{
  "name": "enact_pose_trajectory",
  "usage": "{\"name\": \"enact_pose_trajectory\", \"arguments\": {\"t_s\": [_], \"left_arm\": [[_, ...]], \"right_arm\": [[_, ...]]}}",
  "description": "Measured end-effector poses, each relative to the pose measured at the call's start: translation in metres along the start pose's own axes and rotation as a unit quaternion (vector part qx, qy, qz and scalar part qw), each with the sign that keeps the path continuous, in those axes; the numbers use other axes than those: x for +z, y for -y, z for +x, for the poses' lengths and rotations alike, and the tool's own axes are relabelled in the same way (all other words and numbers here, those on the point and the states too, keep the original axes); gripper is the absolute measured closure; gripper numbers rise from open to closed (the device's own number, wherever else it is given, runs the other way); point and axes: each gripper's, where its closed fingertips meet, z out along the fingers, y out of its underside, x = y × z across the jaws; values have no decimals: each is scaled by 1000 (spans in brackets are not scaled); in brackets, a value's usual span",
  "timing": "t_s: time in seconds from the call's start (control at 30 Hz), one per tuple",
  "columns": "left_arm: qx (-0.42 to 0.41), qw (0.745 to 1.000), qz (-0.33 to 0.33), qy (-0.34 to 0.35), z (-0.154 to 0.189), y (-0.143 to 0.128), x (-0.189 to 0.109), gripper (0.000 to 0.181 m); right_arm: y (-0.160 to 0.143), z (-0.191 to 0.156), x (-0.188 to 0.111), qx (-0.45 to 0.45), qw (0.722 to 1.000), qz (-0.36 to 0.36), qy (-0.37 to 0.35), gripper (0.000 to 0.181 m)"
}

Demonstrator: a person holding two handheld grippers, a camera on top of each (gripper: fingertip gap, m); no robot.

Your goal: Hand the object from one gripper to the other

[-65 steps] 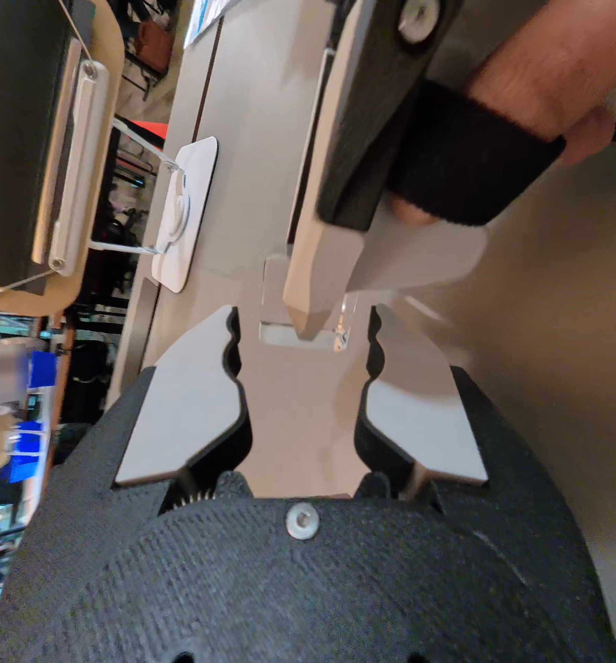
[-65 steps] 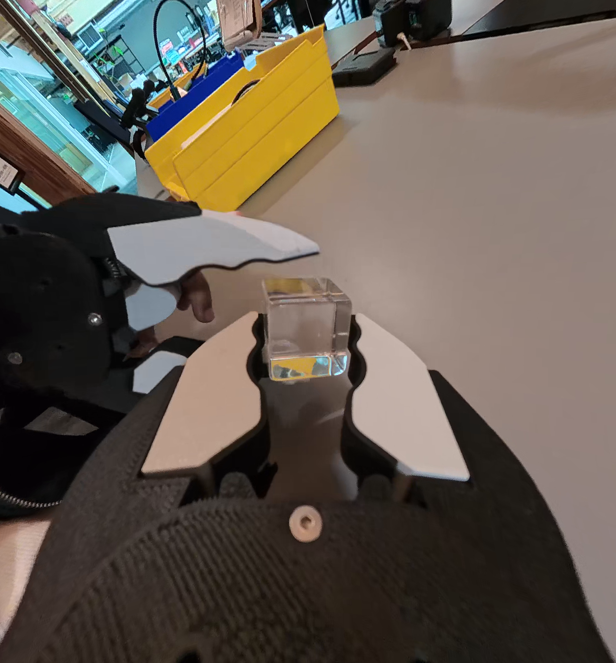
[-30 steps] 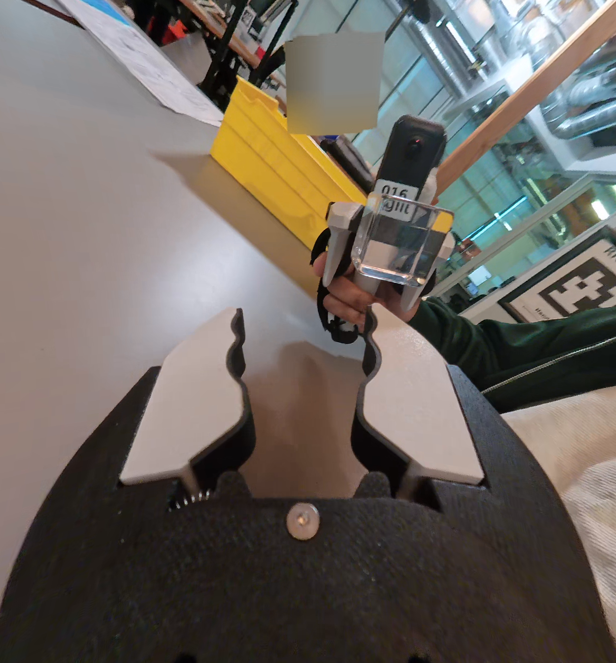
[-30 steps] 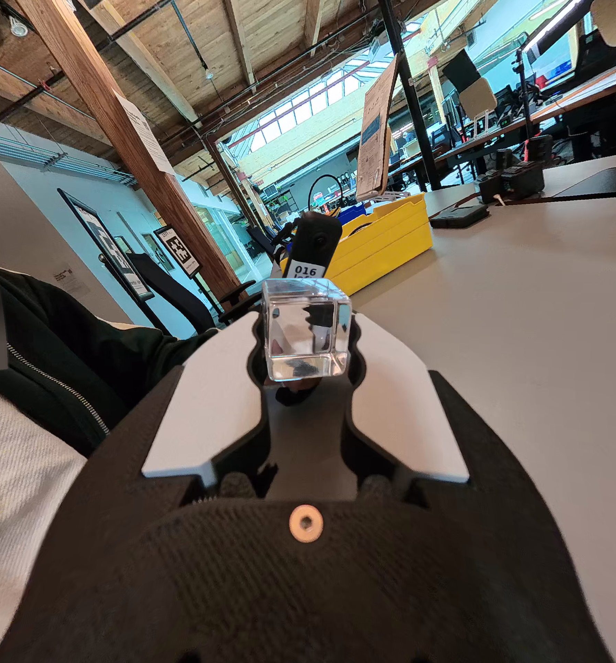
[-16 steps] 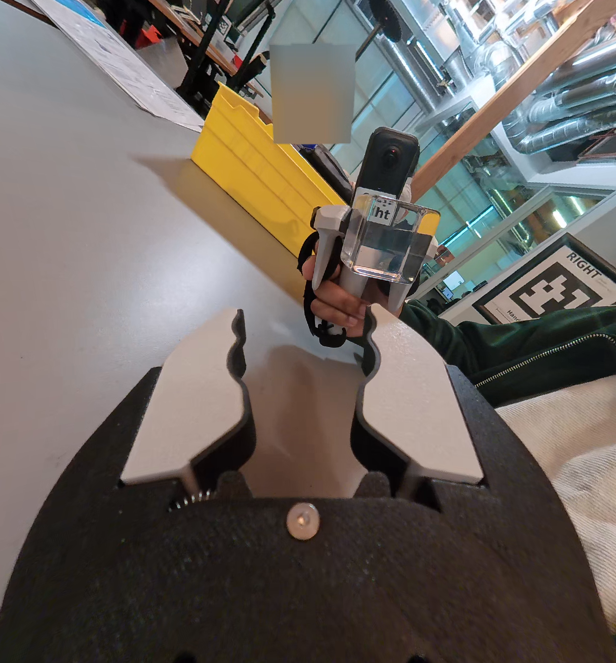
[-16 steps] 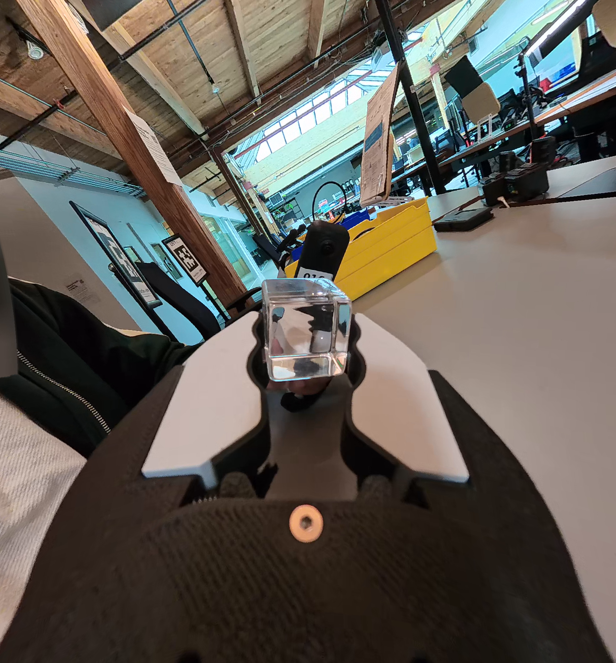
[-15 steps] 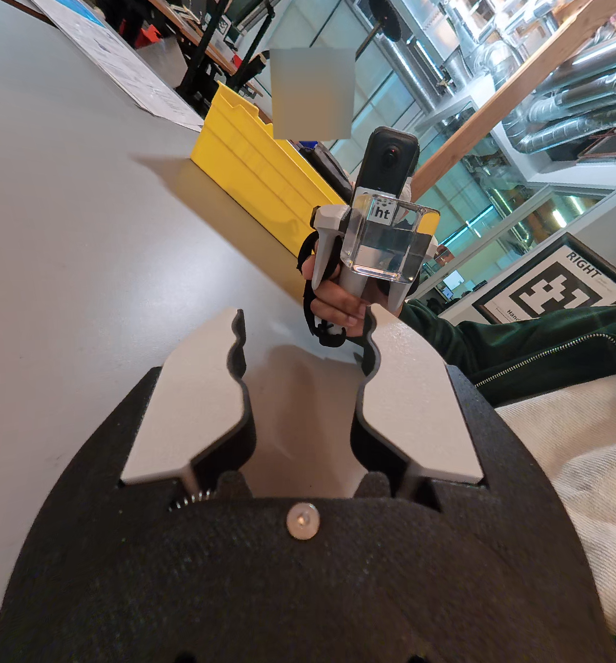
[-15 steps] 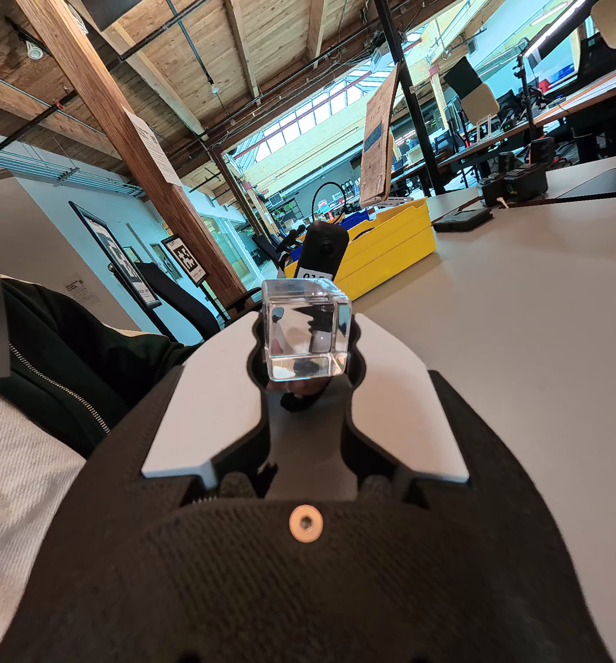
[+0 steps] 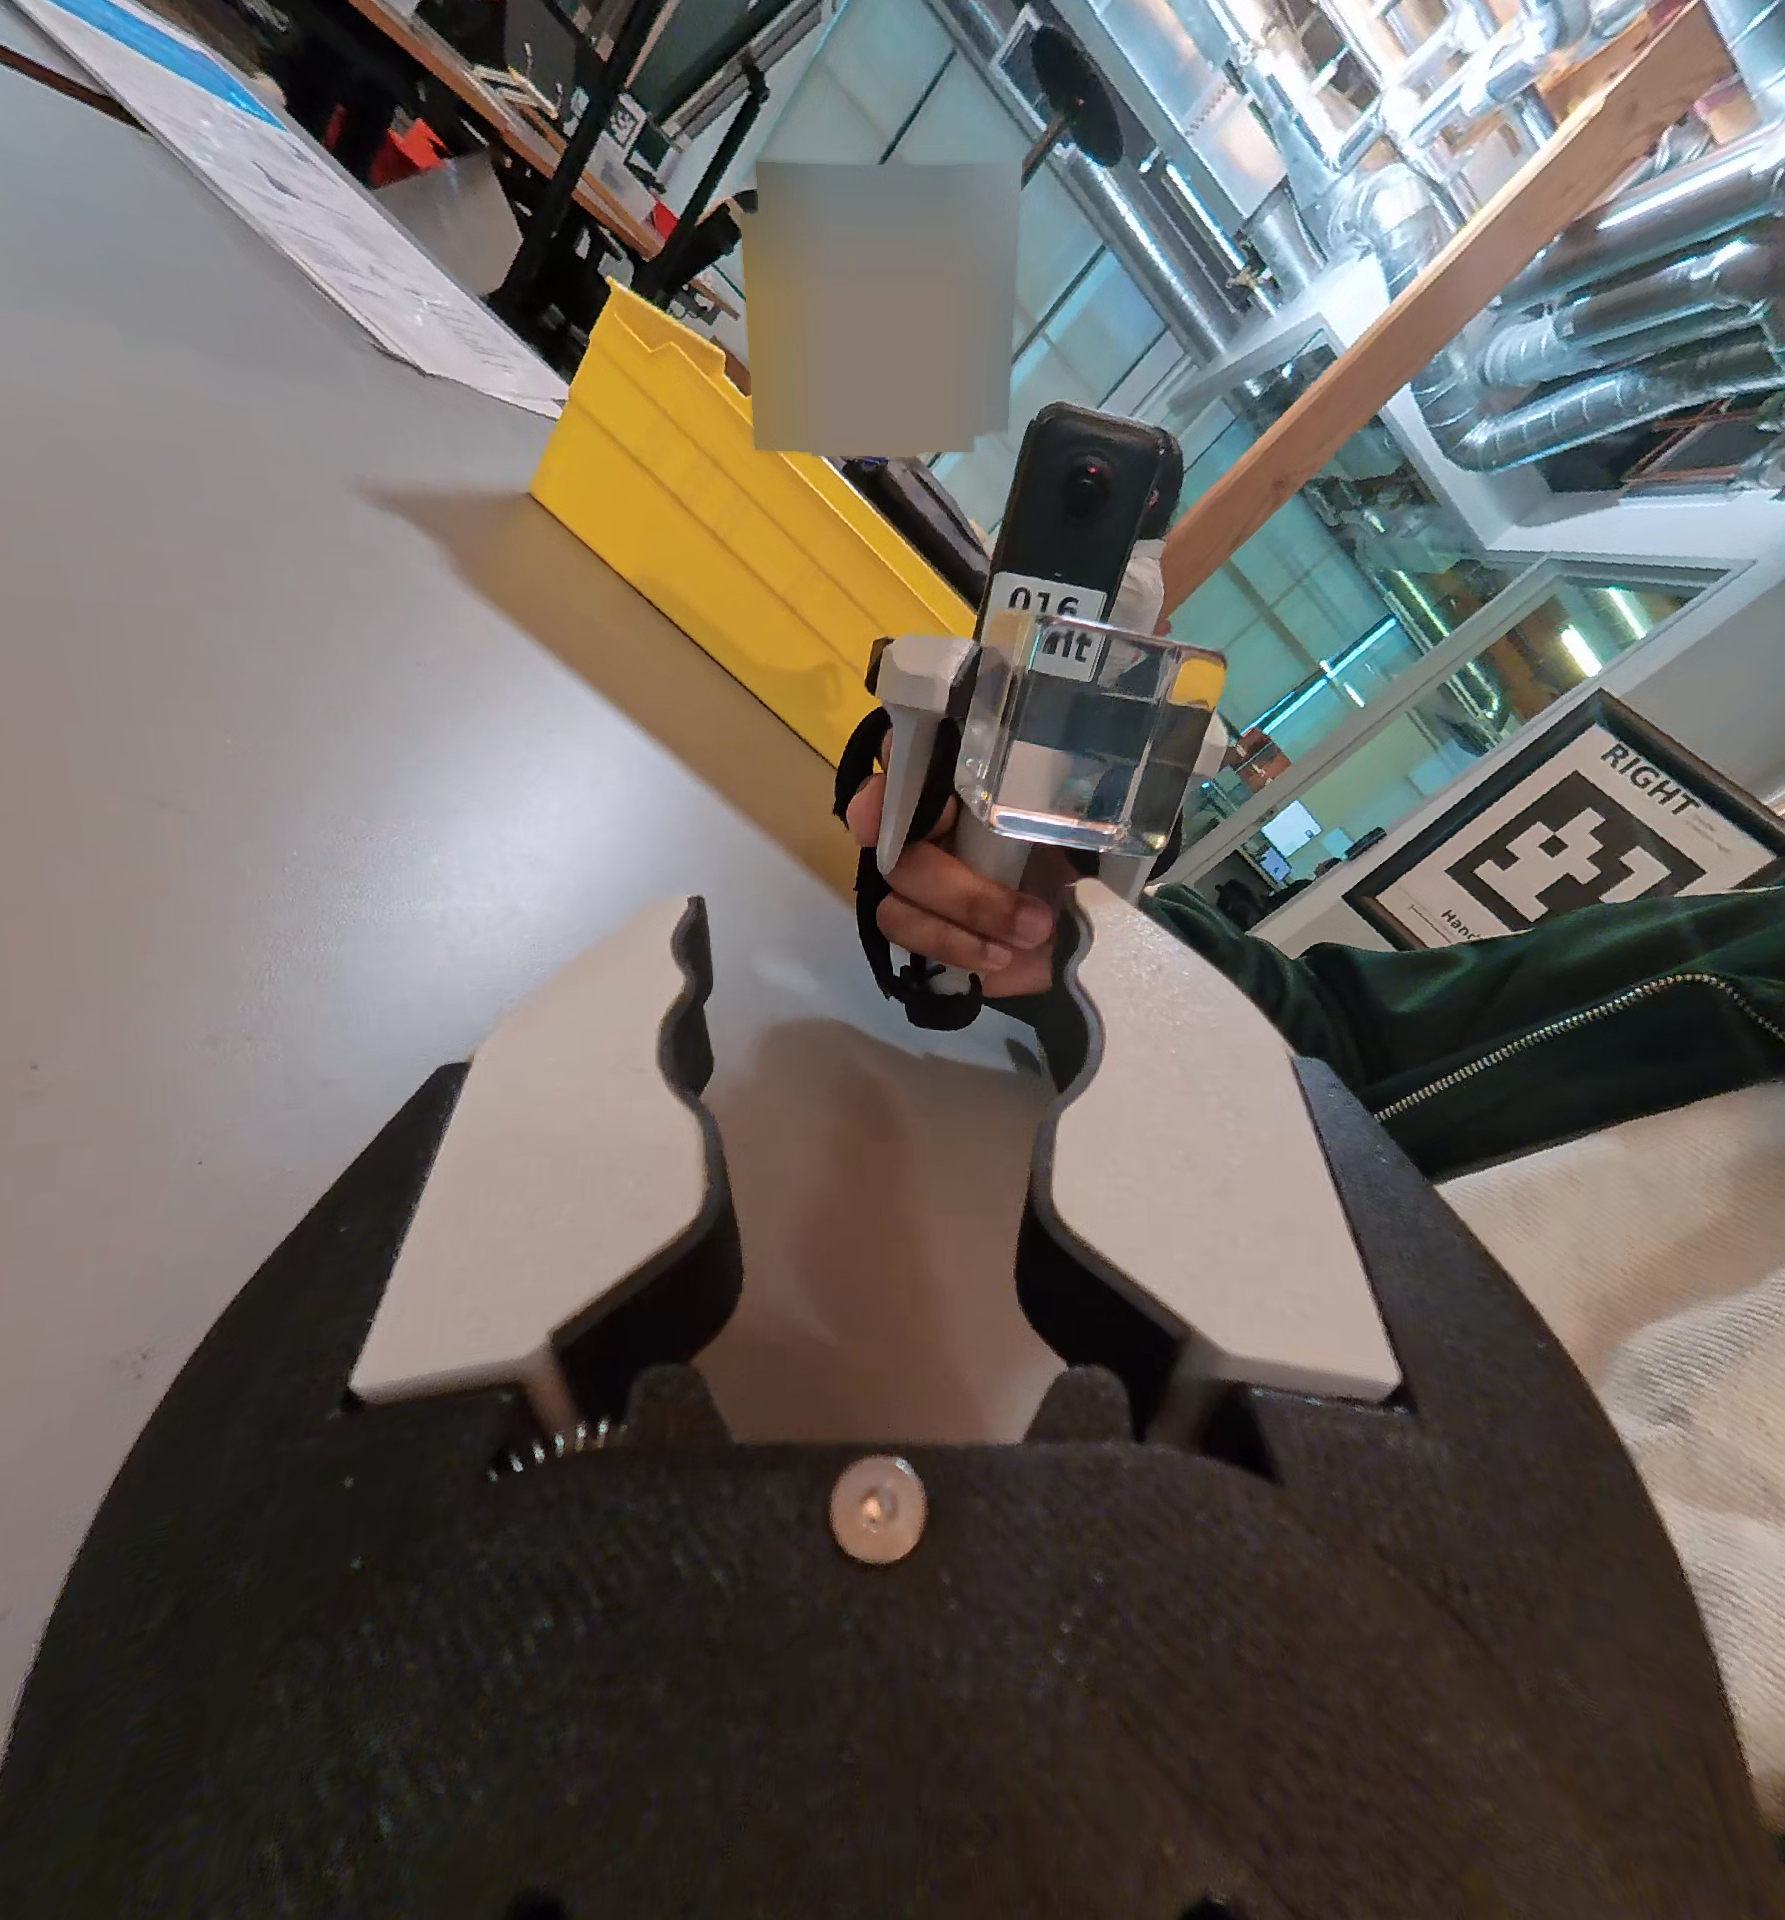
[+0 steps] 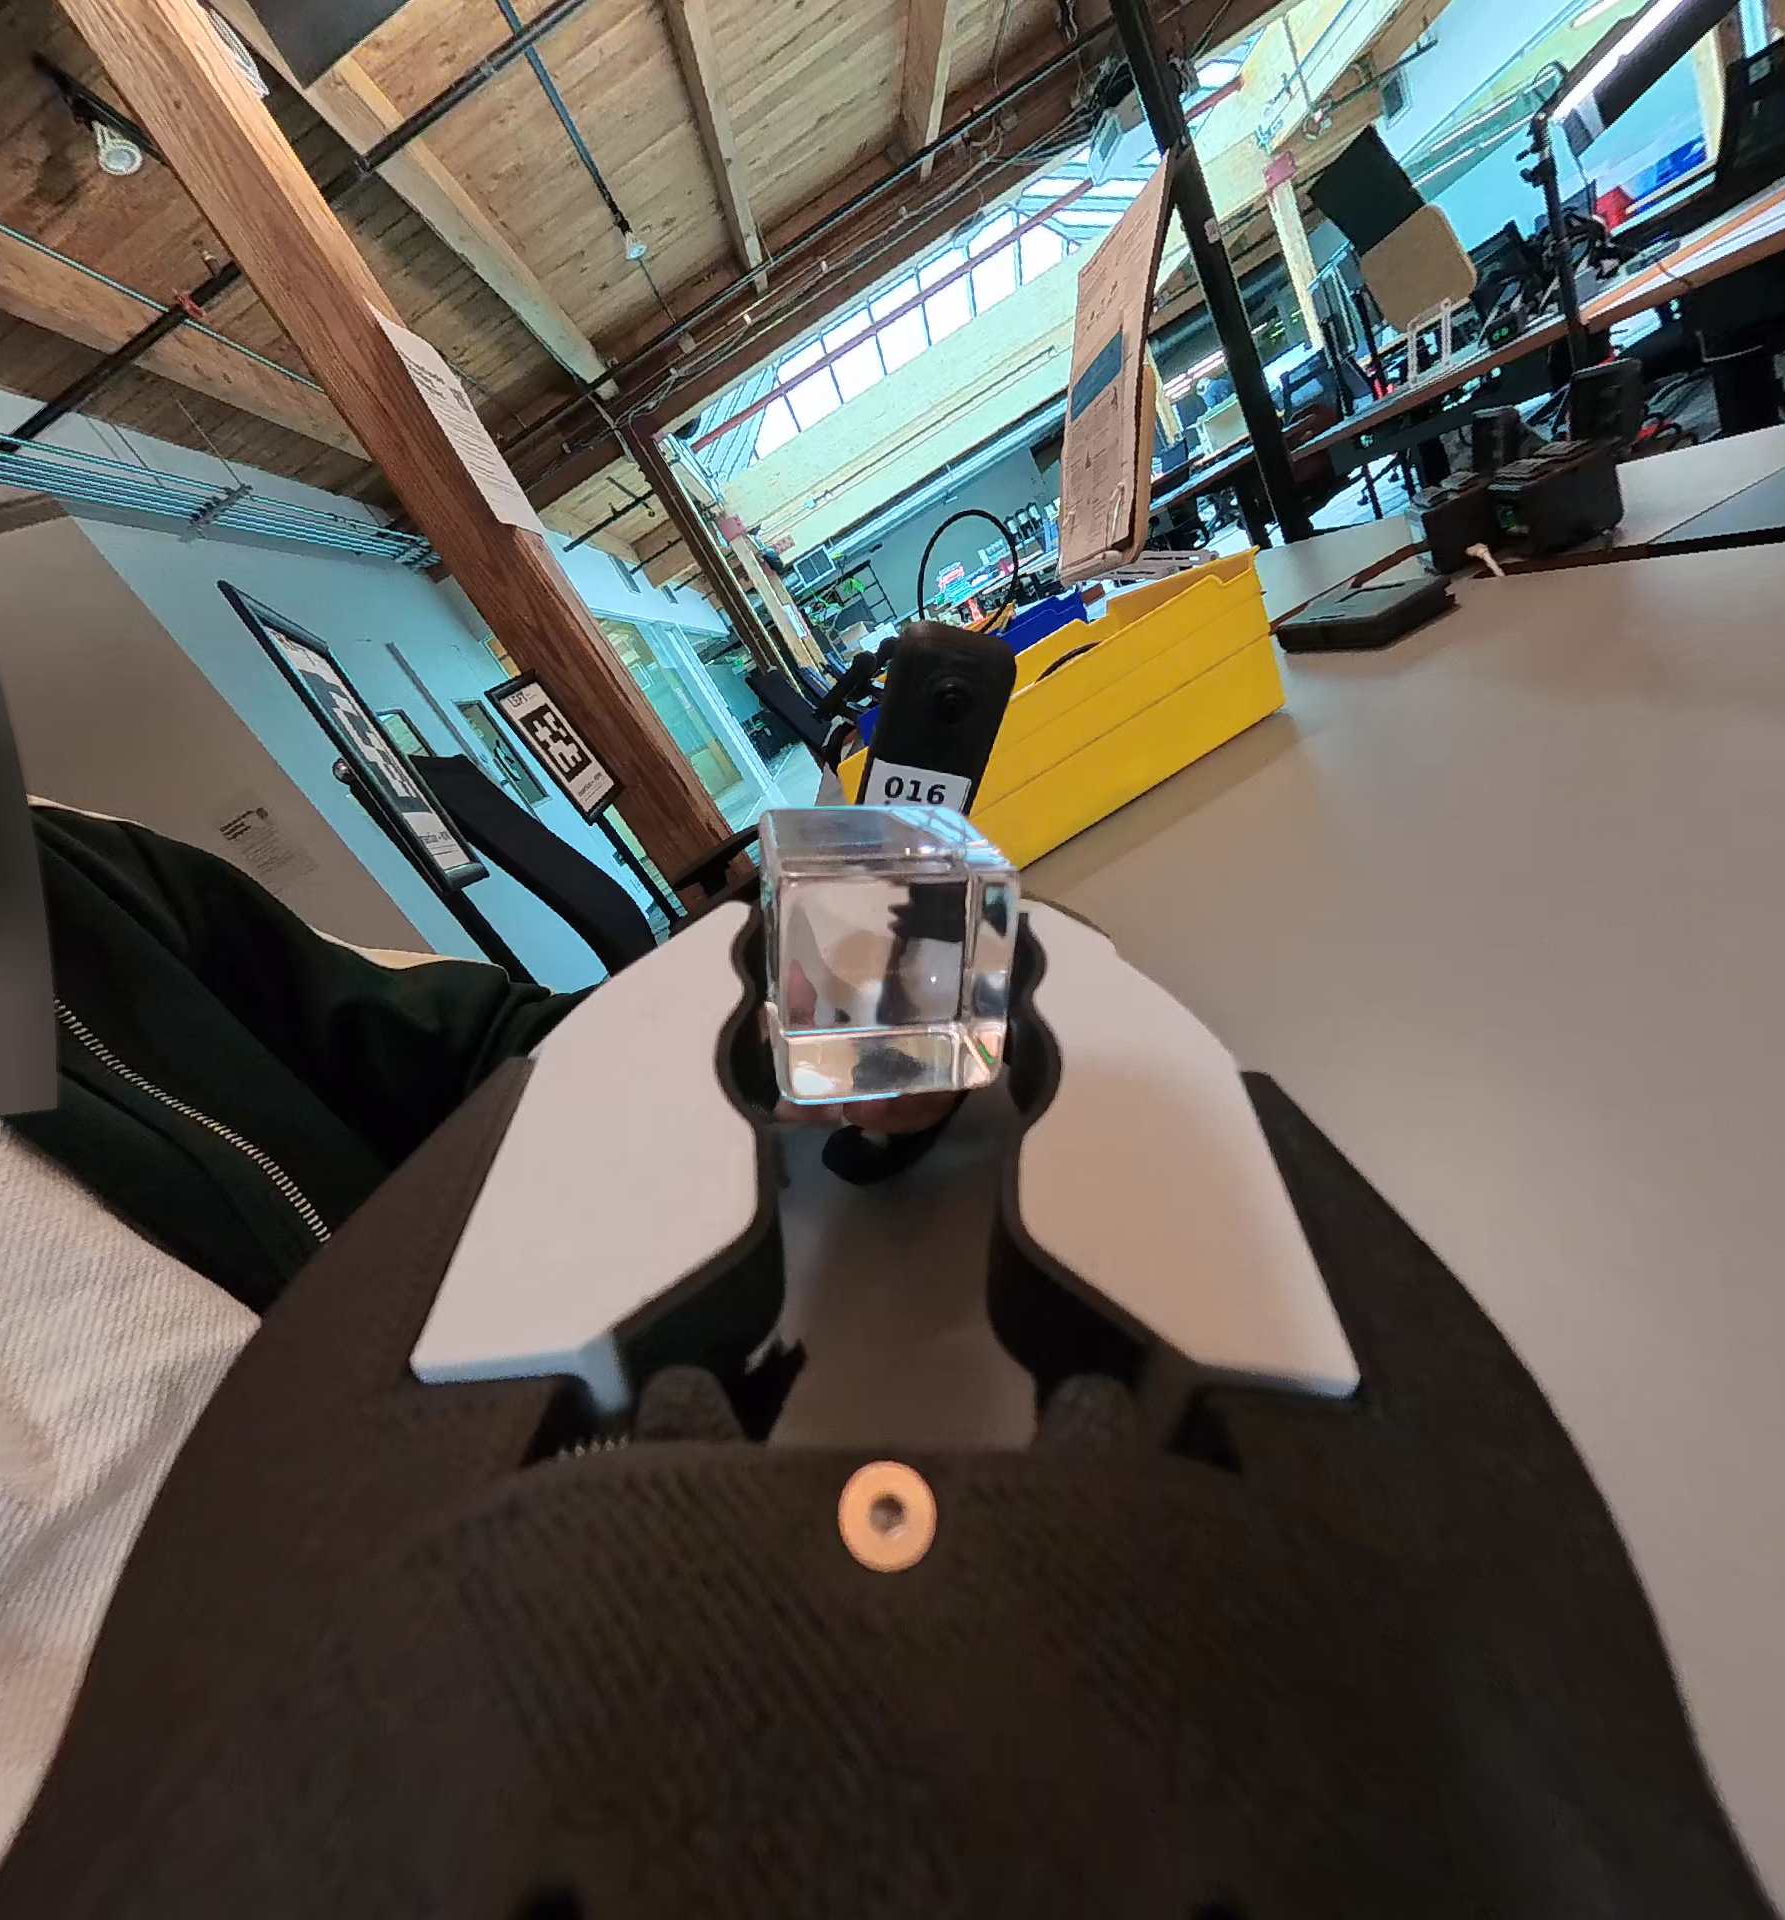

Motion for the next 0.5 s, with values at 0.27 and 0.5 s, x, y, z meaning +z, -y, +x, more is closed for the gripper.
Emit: {"name": "enact_pose_trajectory", "arguments": {"t_s": [0.27, 0.5], "left_arm": [[16, 999, 29, -18, 10, 10, -2, 114], [38, 998, 42, -10, 15, 15, -3, 116]], "right_arm": [[-6, -2, 5, 2, 1000, -14, 6, 136], [-15, -8, 12, 5, 999, -30, 20, 136]]}}
